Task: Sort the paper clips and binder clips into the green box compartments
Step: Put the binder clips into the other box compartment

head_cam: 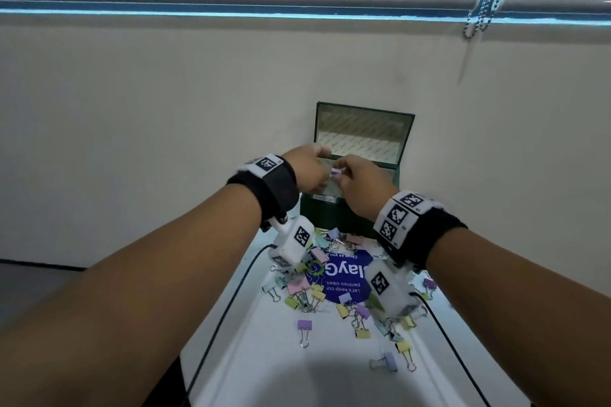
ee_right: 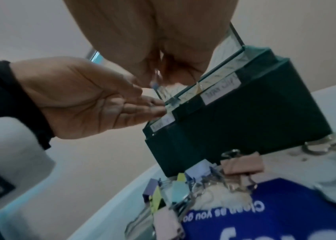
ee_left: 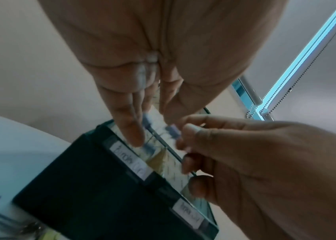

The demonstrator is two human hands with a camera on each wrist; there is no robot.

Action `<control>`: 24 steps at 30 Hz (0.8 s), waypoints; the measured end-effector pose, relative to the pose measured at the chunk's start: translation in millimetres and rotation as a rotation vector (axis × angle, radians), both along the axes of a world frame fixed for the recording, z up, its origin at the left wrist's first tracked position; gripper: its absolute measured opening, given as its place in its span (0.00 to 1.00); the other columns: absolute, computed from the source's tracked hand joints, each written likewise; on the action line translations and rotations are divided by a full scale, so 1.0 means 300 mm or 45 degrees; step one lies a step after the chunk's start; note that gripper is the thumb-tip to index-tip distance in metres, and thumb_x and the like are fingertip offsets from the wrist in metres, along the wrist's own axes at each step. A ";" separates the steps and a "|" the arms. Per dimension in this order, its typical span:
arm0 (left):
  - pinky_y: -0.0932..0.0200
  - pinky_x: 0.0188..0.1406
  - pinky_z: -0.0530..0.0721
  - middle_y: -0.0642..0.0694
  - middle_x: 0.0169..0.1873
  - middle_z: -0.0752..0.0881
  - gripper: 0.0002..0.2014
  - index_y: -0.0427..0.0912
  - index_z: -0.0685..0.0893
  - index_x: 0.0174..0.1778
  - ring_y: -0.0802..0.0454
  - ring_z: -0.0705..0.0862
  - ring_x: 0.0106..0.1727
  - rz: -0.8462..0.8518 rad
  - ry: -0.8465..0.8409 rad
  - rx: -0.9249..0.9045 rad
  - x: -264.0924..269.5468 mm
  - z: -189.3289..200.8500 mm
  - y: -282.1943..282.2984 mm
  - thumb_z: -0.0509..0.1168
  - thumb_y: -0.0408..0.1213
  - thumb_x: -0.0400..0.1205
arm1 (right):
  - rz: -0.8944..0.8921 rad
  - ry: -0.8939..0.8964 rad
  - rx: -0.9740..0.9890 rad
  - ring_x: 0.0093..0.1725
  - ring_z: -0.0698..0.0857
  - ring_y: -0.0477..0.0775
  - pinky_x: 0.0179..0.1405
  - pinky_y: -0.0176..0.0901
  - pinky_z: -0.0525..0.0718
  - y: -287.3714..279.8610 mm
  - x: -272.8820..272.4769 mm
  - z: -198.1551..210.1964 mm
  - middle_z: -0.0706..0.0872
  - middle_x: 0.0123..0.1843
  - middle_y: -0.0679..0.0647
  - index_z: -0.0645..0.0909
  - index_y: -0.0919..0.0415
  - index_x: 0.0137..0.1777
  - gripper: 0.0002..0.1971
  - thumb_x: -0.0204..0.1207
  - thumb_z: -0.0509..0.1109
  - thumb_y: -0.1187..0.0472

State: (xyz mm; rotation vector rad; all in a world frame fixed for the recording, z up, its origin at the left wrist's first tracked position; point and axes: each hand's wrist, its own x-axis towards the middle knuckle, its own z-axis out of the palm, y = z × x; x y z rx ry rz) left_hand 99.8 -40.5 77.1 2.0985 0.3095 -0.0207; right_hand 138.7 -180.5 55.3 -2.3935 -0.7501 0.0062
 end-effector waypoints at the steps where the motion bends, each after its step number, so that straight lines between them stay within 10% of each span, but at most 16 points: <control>1: 0.40 0.57 0.88 0.38 0.62 0.82 0.32 0.45 0.70 0.80 0.38 0.88 0.56 -0.043 0.018 0.109 -0.003 -0.001 0.005 0.66 0.24 0.78 | 0.035 0.012 -0.096 0.66 0.82 0.56 0.66 0.50 0.80 0.004 0.002 0.001 0.83 0.70 0.54 0.74 0.51 0.77 0.20 0.85 0.65 0.54; 8: 0.53 0.55 0.85 0.54 0.46 0.88 0.07 0.50 0.87 0.51 0.55 0.87 0.48 0.040 -0.226 0.625 -0.166 -0.051 0.102 0.66 0.35 0.81 | 0.188 -0.225 -0.222 0.58 0.83 0.53 0.59 0.45 0.81 -0.093 -0.032 -0.042 0.85 0.61 0.51 0.85 0.52 0.63 0.12 0.83 0.66 0.60; 16: 0.55 0.66 0.76 0.52 0.66 0.80 0.14 0.54 0.83 0.66 0.50 0.79 0.66 -0.293 -0.018 1.011 -0.208 -0.213 0.084 0.63 0.42 0.85 | 0.442 -0.149 -0.900 0.59 0.85 0.56 0.62 0.50 0.85 -0.115 -0.060 -0.140 0.86 0.64 0.52 0.81 0.49 0.69 0.16 0.82 0.65 0.58; 21: 0.49 0.56 0.83 0.41 0.55 0.84 0.11 0.46 0.84 0.55 0.39 0.84 0.57 -0.345 0.184 1.102 -0.193 -0.249 0.079 0.61 0.32 0.80 | 0.357 -0.042 -0.927 0.61 0.84 0.58 0.58 0.47 0.86 -0.109 -0.069 -0.154 0.83 0.65 0.56 0.74 0.52 0.75 0.24 0.79 0.70 0.65; 24: 0.49 0.64 0.80 0.47 0.62 0.81 0.19 0.53 0.80 0.70 0.45 0.81 0.63 -0.285 0.235 1.110 -0.200 -0.252 0.088 0.63 0.38 0.82 | 0.319 0.023 -0.904 0.59 0.84 0.58 0.57 0.48 0.87 -0.115 -0.082 -0.162 0.81 0.64 0.55 0.74 0.51 0.73 0.29 0.72 0.75 0.66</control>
